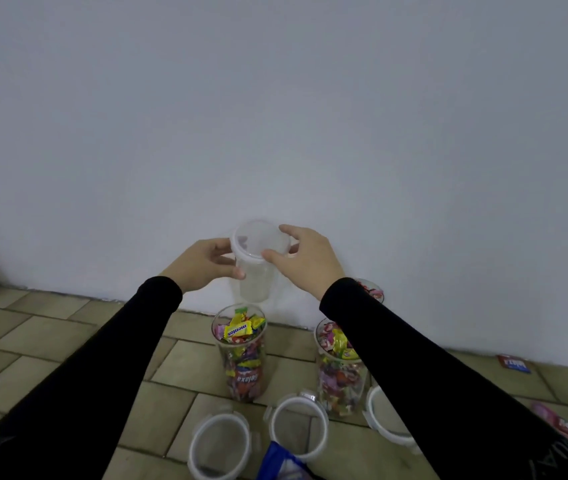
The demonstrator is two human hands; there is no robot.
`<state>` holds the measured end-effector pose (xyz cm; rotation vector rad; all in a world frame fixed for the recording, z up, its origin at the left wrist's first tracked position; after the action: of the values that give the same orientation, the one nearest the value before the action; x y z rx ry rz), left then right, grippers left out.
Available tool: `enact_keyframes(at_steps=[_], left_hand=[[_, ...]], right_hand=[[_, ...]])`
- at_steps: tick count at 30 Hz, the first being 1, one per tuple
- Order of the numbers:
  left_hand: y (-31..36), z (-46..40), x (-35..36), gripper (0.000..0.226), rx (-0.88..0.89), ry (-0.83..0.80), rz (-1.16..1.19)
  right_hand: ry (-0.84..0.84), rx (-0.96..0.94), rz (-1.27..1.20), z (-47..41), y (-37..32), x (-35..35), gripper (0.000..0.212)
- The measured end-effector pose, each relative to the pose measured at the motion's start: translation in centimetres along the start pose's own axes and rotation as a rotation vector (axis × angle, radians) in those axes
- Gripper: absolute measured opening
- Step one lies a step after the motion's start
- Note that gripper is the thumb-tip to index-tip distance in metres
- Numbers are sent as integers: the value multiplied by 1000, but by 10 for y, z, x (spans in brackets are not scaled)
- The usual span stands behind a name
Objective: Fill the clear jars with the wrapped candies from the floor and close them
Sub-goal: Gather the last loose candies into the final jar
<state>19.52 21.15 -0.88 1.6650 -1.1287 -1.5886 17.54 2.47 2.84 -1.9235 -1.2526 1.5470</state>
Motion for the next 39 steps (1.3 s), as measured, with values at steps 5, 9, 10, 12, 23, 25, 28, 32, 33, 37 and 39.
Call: enact_keyframes(at_steps=[5, 9, 10, 12, 23, 25, 28, 32, 33, 37, 39], left_hand=[[83, 29, 0, 73, 254, 209, -289], [124, 71, 55, 67, 464, 221, -70], [129, 81, 70, 59, 493, 229, -16], [138, 95, 101, 48, 510, 248, 62], [166, 145, 281, 69, 216, 85, 536], [173, 151, 310, 67, 171, -14, 571], [174, 158, 348, 71, 65, -85, 586], [178, 173, 394, 45, -51, -165, 611], [181, 177, 403, 34, -50, -193, 602], [186, 191, 431, 42, -95, -233, 564], [183, 195, 444, 46, -90, -274, 527]], right_hand=[[253, -58, -288, 42, -22, -59, 56], [405, -9, -422, 82, -13, -102, 43], [416, 4, -448, 92, -9, -112, 40], [430, 29, -488, 112, 3, -129, 32], [519, -167, -236, 234, 64, -201, 34], [570, -210, -162, 252, 78, -217, 30], [620, -214, -85, 278, 97, -244, 24], [576, -170, 66, 302, 131, -266, 29], [576, -173, 115, 305, 136, -268, 34], [541, -163, 242, 319, 156, -285, 30], [517, -178, 267, 324, 159, -295, 28]])
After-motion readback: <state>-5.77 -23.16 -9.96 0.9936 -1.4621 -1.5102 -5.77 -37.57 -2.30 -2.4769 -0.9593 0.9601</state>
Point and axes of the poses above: each hand's wrist, its own z-axis away from the middle knuckle, its own x-axis out of the palm, y = z × x, the point moved 7 cm from there along -z, towards the middle knuckle, and after that the axes turned 1 degree about z, right-handed, at the moved point
